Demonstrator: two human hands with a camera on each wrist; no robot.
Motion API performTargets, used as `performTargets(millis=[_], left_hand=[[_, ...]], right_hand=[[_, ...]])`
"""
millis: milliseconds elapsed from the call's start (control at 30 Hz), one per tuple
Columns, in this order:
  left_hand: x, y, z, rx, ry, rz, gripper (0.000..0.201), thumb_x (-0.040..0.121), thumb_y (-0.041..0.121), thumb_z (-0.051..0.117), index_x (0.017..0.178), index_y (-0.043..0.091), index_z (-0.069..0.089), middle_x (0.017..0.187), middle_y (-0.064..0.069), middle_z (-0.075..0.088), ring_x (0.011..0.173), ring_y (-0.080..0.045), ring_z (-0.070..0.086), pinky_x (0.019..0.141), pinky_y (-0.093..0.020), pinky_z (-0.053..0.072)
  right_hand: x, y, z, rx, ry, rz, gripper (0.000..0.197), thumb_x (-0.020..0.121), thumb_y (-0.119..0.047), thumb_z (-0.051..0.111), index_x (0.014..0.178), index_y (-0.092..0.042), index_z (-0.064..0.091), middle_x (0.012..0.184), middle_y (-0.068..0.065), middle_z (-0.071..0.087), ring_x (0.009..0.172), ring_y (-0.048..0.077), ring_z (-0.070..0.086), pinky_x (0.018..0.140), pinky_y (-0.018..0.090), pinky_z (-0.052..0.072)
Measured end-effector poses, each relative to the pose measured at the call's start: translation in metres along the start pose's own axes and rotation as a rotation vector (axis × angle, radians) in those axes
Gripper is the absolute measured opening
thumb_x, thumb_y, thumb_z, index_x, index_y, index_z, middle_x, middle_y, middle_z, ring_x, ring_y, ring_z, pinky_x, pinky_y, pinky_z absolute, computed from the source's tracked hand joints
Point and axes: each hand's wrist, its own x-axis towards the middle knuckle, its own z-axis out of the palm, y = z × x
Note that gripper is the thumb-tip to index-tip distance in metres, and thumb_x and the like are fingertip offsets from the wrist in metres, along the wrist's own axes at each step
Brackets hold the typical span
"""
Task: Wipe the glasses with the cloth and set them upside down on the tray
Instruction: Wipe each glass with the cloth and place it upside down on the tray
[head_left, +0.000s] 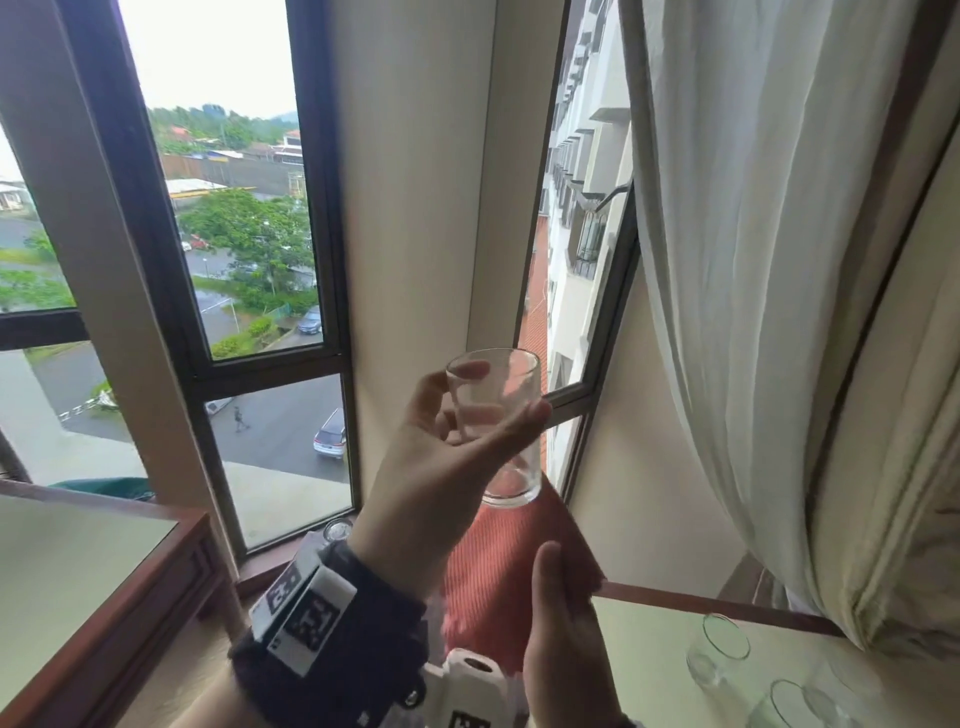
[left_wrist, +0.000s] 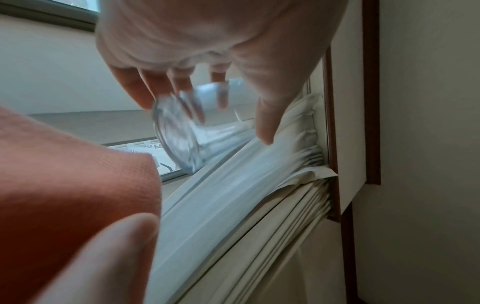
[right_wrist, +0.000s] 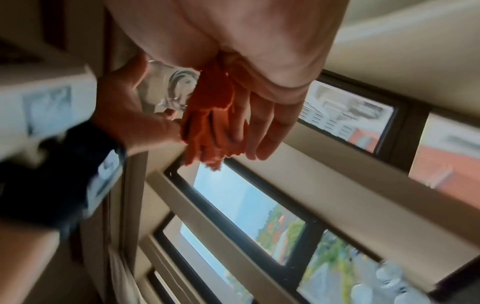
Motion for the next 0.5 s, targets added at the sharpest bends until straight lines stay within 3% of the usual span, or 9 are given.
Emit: performTargets(millis=[67,133,233,300,333,367,400,433,500], left_hand=[[-0.001,-0.007,-0.002,0.029,-0.026,0.004,0.068,0.069,0.021,0.091,0.129,0.024,0.058,0.111,-0.009,0.079,0.097,-0.021,0.080,0.079,-0.028,0.063],[-0.004,-0.018,-0.010,0.072,-0.064,0.038,0.073,0.070,0.020,0.098,0.130,0.024,0.057,0.118,-0.007,0.077,0.103,-0.023,0.079,0.086,-0.035,0.064],[-0.008,-0.029,-0.022,0.288,-0.034,0.123,0.078,0.061,0.050,0.097,0.126,0.031,0.058,0.122,0.016,0.073,0.112,-0.003,0.072,0.093,-0.019,0.056],[-0.010,-0.034,-0.031,0.379,0.031,0.139,0.078,0.056,0.064,0.093,0.121,0.036,0.061,0.117,0.022,0.071,0.109,0.001,0.070,0.093,-0.022,0.057],[-0.011,-0.035,-0.034,0.369,0.039,0.117,0.077,0.056,0.065,0.095,0.119,0.035,0.062,0.114,0.021,0.072,0.105,-0.002,0.071,0.091,-0.028,0.060],[-0.012,-0.036,-0.036,0.342,0.043,0.087,0.075,0.057,0.060,0.099,0.117,0.034,0.064,0.112,0.018,0.074,0.101,-0.006,0.074,0.088,-0.031,0.063],[-0.012,-0.038,-0.037,0.301,0.029,0.054,0.072,0.059,0.053,0.101,0.117,0.031,0.065,0.110,0.014,0.076,0.099,-0.011,0.076,0.086,-0.033,0.064],[-0.012,-0.040,-0.036,0.241,0.010,0.027,0.069,0.060,0.045,0.102,0.116,0.029,0.066,0.109,0.008,0.078,0.099,-0.017,0.078,0.083,-0.033,0.064],[-0.013,-0.042,-0.034,0.121,-0.013,0.011,0.064,0.059,0.039,0.104,0.112,0.028,0.069,0.109,-0.003,0.079,0.097,-0.026,0.079,0.079,-0.032,0.063]], right_hand=[[-0.010,-0.031,-0.027,0.063,-0.037,-0.096,0.077,0.071,-0.083,0.062,0.122,-0.025,0.067,0.126,0.004,0.070,0.121,0.025,0.063,0.116,0.048,0.038],[-0.029,-0.046,-0.012,0.446,-0.200,-0.212,0.063,0.093,-0.065,0.054,0.136,-0.019,0.061,0.134,0.020,0.064,0.126,0.043,0.058,0.109,0.062,0.039],[-0.026,-0.052,-0.021,0.493,-0.233,-0.336,0.050,0.101,-0.053,0.040,0.130,-0.019,0.064,0.126,0.023,0.068,0.111,0.044,0.065,0.085,0.049,0.051],[-0.022,-0.052,-0.031,0.460,-0.187,-0.501,0.058,0.088,-0.056,0.065,0.130,-0.015,0.062,0.118,0.020,0.072,0.107,0.040,0.069,0.091,0.053,0.055],[-0.019,-0.054,-0.032,0.341,-0.208,-0.502,0.080,0.072,-0.050,0.087,0.135,-0.009,0.057,0.108,0.022,0.073,0.098,0.040,0.073,0.087,0.051,0.059],[-0.017,-0.056,-0.034,0.167,-0.275,-0.522,0.098,0.058,-0.023,0.100,0.139,-0.001,0.050,0.095,0.026,0.073,0.082,0.040,0.075,0.073,0.043,0.063],[-0.016,-0.051,-0.036,0.033,-0.206,-0.636,0.106,0.053,-0.001,0.098,0.143,0.001,0.043,0.088,0.027,0.072,0.071,0.038,0.075,0.065,0.034,0.059],[-0.016,-0.055,-0.036,0.024,-0.274,-0.697,0.101,0.062,0.009,0.089,0.148,-0.009,0.040,0.098,0.025,0.073,0.077,0.034,0.076,0.068,0.025,0.055],[-0.024,-0.074,-0.035,0.011,-0.425,-0.866,0.072,0.097,-0.001,0.059,0.152,-0.040,0.035,0.139,-0.008,0.062,0.120,0.009,0.065,0.098,0.014,0.046]])
